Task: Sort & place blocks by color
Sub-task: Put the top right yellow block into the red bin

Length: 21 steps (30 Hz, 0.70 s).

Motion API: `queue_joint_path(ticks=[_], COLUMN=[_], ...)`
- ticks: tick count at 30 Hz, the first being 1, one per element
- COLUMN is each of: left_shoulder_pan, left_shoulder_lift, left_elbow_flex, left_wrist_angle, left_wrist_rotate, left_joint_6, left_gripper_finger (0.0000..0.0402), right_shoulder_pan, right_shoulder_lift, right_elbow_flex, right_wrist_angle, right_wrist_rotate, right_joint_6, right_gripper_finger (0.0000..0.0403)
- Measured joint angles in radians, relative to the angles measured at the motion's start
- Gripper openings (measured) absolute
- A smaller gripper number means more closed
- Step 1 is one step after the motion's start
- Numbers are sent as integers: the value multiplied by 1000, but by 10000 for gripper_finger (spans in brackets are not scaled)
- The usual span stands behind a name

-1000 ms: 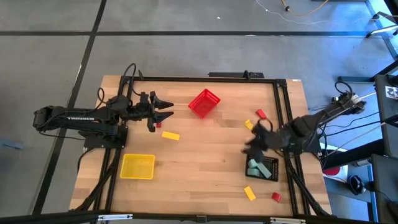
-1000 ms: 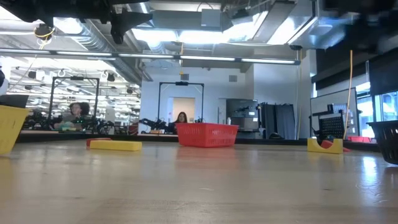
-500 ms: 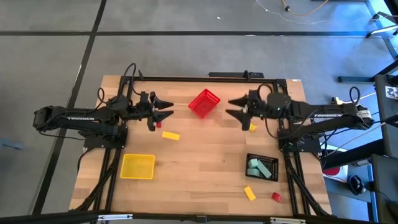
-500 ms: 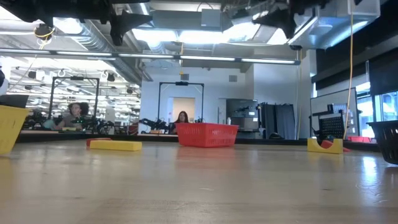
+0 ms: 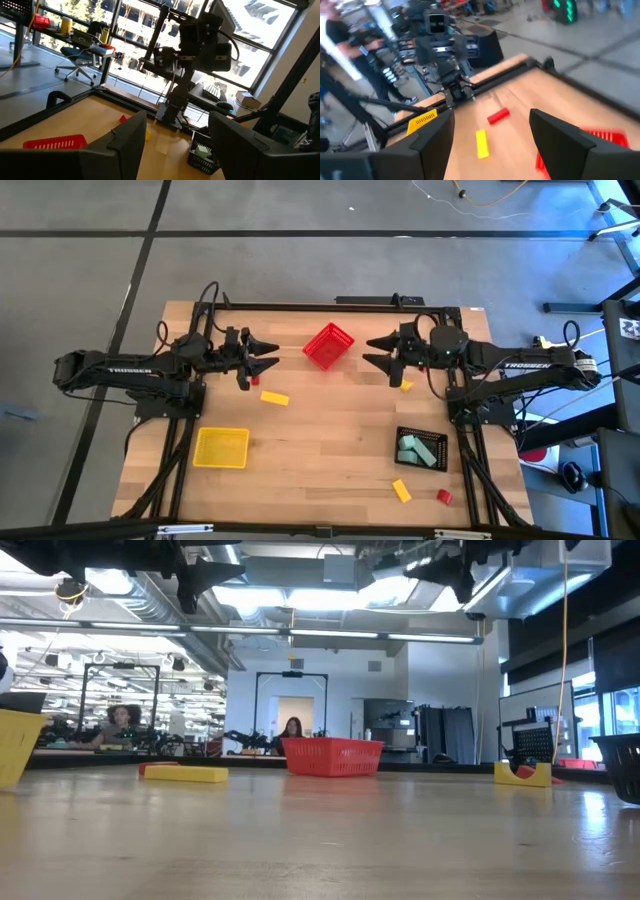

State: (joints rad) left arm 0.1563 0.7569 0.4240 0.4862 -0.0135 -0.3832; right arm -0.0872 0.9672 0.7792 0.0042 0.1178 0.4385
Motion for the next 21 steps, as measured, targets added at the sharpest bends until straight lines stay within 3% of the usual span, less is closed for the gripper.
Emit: queue_joint_path(ticks=[4,13,16,21], left_shoulder_pan=[0,0,1,14], left_shoulder_lift=[0,0,0,0], left_elbow_flex=[0,0,0,0], left_wrist_angle=[0,2,3,3], left_wrist_rotate=[-1,-20,-30,-25], left_joint_6=[0,0,0,0], left_gripper_finger=[207,207,207,207], right_shoulder_pan=[-17,-34,-34,-34], right_shoulder_lift=[0,45,76,143], right_elbow_flex=[0,-1,-1,-1], right_wrist_angle=[-221,-1037,-1132,-1106], right_wrist_rotate=[81,199,204,205], right_joint_6=[297,1073,1165,1205], right_gripper_finger=[259,259,259,259])
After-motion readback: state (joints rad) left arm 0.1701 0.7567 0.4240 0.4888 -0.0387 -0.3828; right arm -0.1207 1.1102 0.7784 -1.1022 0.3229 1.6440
